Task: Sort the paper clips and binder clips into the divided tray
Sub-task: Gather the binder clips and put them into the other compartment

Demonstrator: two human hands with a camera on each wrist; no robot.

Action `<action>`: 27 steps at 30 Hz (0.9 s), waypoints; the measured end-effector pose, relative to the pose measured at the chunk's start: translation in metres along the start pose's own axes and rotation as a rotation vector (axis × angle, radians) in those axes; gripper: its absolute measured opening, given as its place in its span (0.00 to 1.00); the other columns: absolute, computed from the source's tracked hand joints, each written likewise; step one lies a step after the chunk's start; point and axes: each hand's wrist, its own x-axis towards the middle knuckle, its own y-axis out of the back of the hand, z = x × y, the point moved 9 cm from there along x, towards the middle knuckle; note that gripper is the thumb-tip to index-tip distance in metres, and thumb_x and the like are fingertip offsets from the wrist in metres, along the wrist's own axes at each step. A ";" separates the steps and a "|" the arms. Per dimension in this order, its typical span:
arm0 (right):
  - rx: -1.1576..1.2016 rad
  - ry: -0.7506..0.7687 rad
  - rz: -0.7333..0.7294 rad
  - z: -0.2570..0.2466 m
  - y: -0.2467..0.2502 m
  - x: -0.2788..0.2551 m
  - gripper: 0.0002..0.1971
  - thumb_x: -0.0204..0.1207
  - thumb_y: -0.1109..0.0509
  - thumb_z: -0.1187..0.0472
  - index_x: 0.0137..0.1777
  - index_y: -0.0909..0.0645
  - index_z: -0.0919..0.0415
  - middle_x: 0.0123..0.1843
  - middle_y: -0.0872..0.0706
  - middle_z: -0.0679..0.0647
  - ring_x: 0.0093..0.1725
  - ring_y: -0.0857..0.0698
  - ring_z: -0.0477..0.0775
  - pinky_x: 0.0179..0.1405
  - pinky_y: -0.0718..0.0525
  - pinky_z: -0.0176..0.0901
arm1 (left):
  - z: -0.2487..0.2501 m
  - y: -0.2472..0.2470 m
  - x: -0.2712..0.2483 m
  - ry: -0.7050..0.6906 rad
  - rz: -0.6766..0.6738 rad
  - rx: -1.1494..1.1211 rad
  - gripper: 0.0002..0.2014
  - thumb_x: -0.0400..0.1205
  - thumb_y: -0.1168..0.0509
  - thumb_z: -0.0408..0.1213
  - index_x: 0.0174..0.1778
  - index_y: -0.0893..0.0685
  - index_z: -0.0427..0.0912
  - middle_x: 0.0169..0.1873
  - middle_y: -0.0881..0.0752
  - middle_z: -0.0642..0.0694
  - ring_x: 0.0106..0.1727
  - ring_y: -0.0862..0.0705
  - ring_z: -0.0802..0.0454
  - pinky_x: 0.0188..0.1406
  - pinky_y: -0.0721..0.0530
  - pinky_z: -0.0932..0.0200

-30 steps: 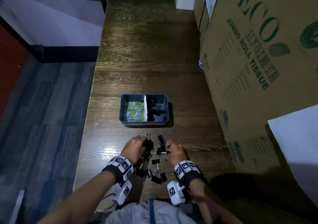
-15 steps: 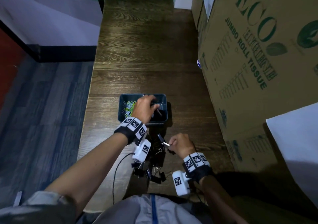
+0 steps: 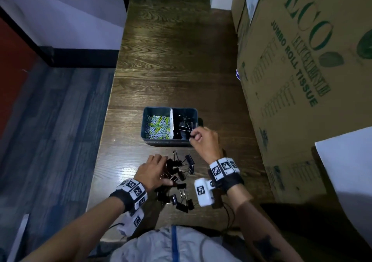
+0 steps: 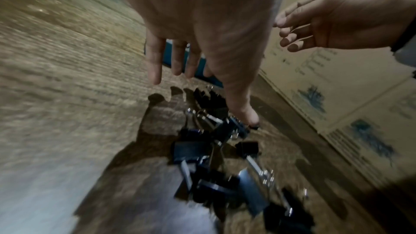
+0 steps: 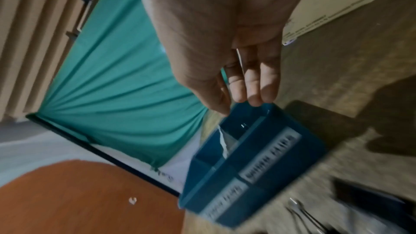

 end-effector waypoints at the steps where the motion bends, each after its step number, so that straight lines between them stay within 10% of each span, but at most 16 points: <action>1: -0.012 -0.002 -0.052 0.007 -0.013 -0.011 0.06 0.76 0.25 0.66 0.51 0.14 0.58 0.47 0.16 0.48 0.41 0.18 0.40 0.42 0.16 0.34 | 0.000 -0.012 -0.002 -0.005 -0.051 0.021 0.56 0.64 0.29 0.70 0.82 0.49 0.50 0.79 0.39 0.43 0.76 0.36 0.43 0.67 0.23 0.40; 5: -0.245 -0.089 -0.363 0.045 -0.073 -0.054 0.22 0.75 0.23 0.62 0.69 0.21 0.51 0.72 0.25 0.53 0.61 0.16 0.54 0.59 0.13 0.49 | 0.002 -0.039 -0.006 -0.040 -0.149 0.165 0.68 0.62 0.23 0.64 0.82 0.68 0.54 0.84 0.62 0.43 0.84 0.52 0.39 0.78 0.38 0.35; 9: -0.369 -0.189 -0.577 0.068 -0.107 -0.072 0.47 0.73 0.22 0.64 0.84 0.45 0.39 0.87 0.50 0.54 0.84 0.41 0.64 0.80 0.32 0.64 | 0.009 -0.037 0.005 -0.065 -0.129 0.215 0.65 0.65 0.24 0.63 0.82 0.69 0.56 0.84 0.62 0.46 0.82 0.47 0.38 0.76 0.34 0.37; 18: -0.411 -0.096 -0.466 0.058 -0.114 -0.068 0.29 0.74 0.27 0.71 0.73 0.27 0.52 0.70 0.34 0.59 0.67 0.25 0.66 0.66 0.20 0.59 | 0.022 -0.026 0.025 0.004 -0.092 0.019 0.46 0.70 0.23 0.43 0.79 0.43 0.49 0.73 0.40 0.40 0.69 0.32 0.39 0.55 0.15 0.43; 27: -0.322 -0.153 -0.418 0.057 -0.104 -0.064 0.28 0.70 0.27 0.75 0.67 0.24 0.49 0.62 0.33 0.57 0.51 0.16 0.63 0.52 0.13 0.58 | 0.023 -0.025 0.032 0.031 -0.101 -0.009 0.50 0.66 0.19 0.42 0.78 0.43 0.49 0.69 0.36 0.39 0.61 0.21 0.38 0.54 0.15 0.42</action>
